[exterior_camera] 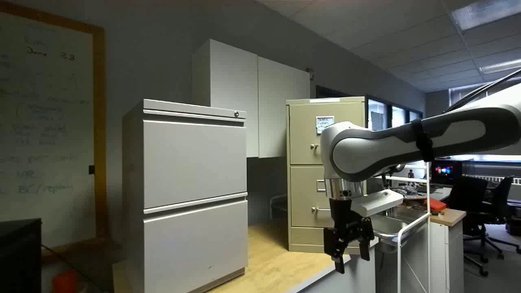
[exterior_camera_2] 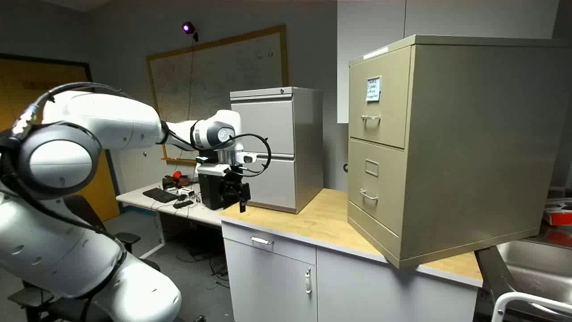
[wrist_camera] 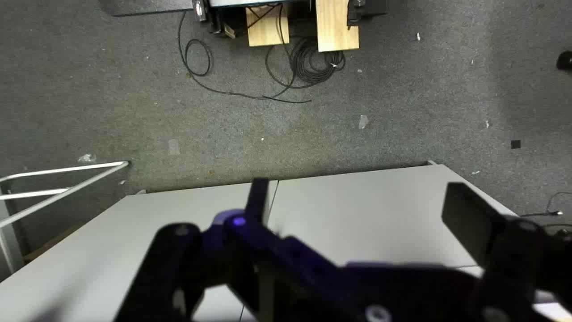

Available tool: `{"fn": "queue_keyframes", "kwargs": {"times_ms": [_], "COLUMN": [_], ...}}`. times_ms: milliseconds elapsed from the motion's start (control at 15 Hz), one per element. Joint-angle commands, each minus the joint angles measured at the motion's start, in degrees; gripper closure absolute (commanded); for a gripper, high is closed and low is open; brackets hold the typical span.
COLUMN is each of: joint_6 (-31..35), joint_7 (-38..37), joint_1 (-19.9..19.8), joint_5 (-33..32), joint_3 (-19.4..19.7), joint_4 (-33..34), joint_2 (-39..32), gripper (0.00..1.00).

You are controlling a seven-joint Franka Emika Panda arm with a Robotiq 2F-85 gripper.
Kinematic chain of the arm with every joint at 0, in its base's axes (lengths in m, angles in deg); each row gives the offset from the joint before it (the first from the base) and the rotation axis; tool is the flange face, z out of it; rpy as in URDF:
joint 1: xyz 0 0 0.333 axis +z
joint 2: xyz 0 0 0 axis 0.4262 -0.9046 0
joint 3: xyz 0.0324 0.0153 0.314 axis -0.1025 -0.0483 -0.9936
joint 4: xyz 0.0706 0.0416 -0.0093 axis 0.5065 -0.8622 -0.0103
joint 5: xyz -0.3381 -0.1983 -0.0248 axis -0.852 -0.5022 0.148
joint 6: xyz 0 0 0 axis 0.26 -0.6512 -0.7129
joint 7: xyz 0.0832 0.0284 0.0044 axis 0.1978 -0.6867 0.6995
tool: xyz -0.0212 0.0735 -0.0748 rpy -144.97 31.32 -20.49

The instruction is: Open the lower drawer of the file cabinet on the right

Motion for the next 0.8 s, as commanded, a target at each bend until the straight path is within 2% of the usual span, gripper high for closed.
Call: {"fn": "queue_keyframes", "kwargs": {"times_ms": [0,733], "joint_6": [-0.1,0.37], "joint_7": [-0.15,-0.45], "joint_1": [0.41,0.17], "joint_5": [-0.17,-1.65], "joint_3": [0.34,-0.15], "joint_4": [0.15,0.65], "joint_2": [-0.06,-0.89], "gripper": [0.0,0.0]}}
